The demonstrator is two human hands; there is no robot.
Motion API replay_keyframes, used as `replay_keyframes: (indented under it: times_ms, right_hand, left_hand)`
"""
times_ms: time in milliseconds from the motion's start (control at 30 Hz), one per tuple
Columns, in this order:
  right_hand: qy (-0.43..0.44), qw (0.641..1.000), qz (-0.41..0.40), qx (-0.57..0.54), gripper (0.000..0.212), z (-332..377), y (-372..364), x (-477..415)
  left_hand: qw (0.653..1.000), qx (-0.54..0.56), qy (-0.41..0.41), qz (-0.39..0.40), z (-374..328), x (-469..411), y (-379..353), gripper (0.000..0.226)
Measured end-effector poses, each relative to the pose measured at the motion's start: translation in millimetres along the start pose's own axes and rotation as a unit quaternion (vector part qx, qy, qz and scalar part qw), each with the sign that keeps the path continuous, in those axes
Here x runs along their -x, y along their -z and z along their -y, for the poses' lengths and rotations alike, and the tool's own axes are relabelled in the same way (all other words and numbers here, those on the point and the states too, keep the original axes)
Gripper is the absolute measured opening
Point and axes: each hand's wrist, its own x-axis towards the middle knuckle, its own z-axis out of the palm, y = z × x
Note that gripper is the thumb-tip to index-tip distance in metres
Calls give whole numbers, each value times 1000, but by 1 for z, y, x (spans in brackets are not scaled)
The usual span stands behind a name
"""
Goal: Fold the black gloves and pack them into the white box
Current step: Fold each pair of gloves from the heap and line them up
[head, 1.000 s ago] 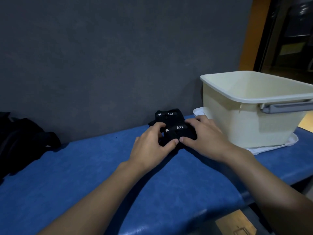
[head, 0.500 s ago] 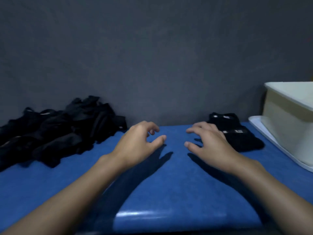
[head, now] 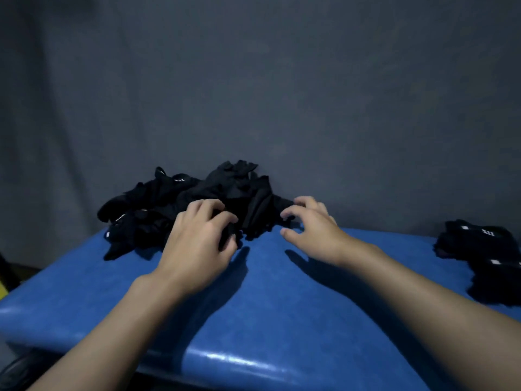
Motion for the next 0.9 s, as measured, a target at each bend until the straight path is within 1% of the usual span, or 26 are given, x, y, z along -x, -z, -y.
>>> replay_keyframes:
  times_ms: [67, 167, 300, 367, 500, 633, 800, 900]
  right_hand:
    - [-26, 1000, 7, -9, 36, -3, -8, -15]
    - [-49, 998, 30, -8, 38, -11, -16, -27]
    - [-42, 999, 21, 2, 41, -18, -21, -29]
    - [-25, 999, 13, 17, 43, -19, -18, -23]
    - [40, 997, -19, 63, 42, -24, -6, 5]
    - [93, 991, -32, 93, 38, -38, 9, 50]
    - [138, 984, -22, 113, 38, -54, 25, 105]
    - [160, 982, -14, 97, 32, -58, 30, 126]
  left_hand:
    - [1000, -10, -15, 12, 2, -1, -4, 35]
    - [999, -11, -30, 5, 2, -3, -8, 33]
    - [999, 4, -47, -1, -5, -7, -12, 31]
    - [998, 15, -58, -1, -9, -8, -14, 31]
    - [997, 37, -73, 11, -19, -9, -18, 29]
    - [994, 56, -74, 49, -36, -7, -23, 31]
    - [987, 118, -45, 101, -61, -2, -27, 37]
    - [984, 140, -28, 109, -76, 0, -28, 37]
